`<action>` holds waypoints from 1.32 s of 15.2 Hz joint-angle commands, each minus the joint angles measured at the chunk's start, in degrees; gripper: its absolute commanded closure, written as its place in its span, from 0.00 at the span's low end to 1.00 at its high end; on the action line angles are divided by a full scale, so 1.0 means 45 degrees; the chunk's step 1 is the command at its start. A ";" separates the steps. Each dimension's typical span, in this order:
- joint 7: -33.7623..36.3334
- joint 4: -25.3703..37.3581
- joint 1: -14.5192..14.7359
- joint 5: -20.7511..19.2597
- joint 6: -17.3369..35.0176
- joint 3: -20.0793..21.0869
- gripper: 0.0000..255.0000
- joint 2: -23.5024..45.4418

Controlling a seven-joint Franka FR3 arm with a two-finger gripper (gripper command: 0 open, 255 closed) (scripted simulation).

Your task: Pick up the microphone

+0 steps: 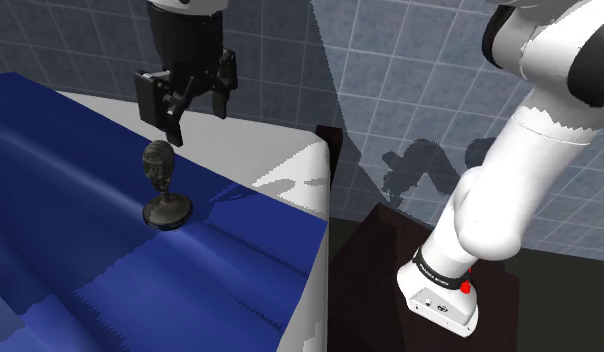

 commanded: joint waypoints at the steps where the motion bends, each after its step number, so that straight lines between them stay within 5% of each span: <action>1: 0.0626 0.1173 0.0483 -0.0958 -0.0309 0.0442 0.00 0.1191; 4: 0.1310 0.3059 0.1528 -0.2350 -0.0993 0.0772 0.00 0.2921; 13: 0.1385 0.1176 0.1193 -0.2031 0.0514 0.0668 0.00 0.2437; 14: 0.1368 0.1148 0.1176 -0.2018 0.0530 0.0663 1.00 0.2416; 20: 0.1367 0.1117 0.1168 -0.2003 0.0541 0.0665 1.00 0.2392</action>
